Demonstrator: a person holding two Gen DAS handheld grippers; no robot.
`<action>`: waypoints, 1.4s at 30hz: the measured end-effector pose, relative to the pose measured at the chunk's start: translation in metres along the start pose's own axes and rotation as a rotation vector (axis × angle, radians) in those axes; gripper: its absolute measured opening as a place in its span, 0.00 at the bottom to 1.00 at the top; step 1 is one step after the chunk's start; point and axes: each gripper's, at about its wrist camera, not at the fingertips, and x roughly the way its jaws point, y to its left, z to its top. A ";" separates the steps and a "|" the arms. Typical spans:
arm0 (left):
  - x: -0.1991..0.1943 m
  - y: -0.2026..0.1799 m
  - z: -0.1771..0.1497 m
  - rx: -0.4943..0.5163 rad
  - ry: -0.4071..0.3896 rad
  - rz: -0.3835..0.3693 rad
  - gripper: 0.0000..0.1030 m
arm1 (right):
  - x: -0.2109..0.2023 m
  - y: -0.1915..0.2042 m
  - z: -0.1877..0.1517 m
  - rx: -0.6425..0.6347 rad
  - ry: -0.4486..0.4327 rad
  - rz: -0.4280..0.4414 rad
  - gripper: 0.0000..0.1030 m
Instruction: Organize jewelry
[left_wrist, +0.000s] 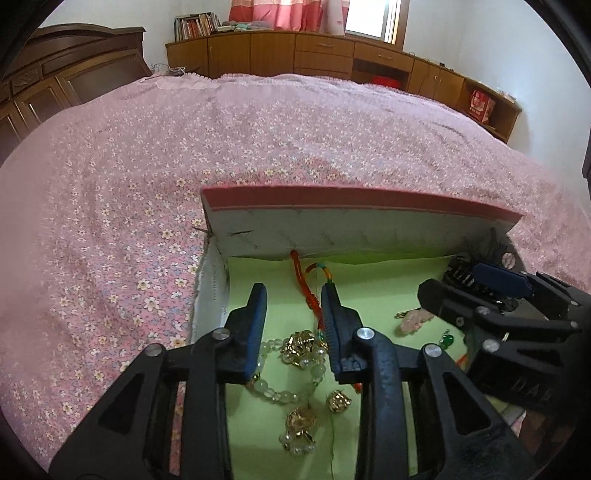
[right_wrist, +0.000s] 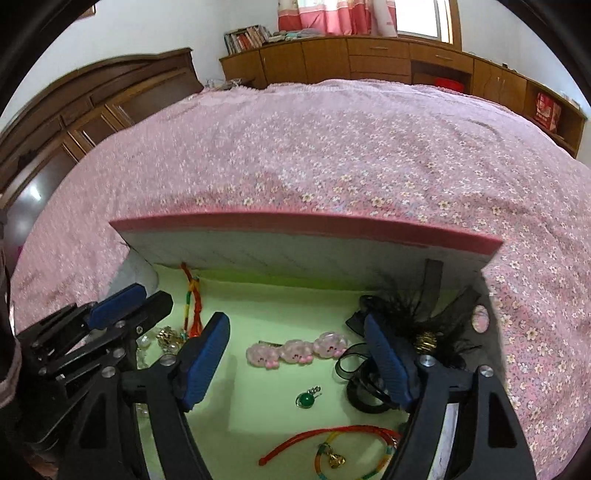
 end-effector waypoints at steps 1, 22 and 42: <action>-0.004 0.000 0.000 -0.003 -0.006 -0.003 0.22 | -0.004 0.000 0.001 0.003 -0.007 0.002 0.75; -0.103 0.004 -0.025 -0.020 -0.150 -0.016 0.39 | -0.129 0.005 -0.047 0.000 -0.243 0.022 0.85; -0.128 -0.004 -0.077 -0.032 -0.177 -0.015 0.53 | -0.179 -0.006 -0.117 0.035 -0.341 -0.015 0.94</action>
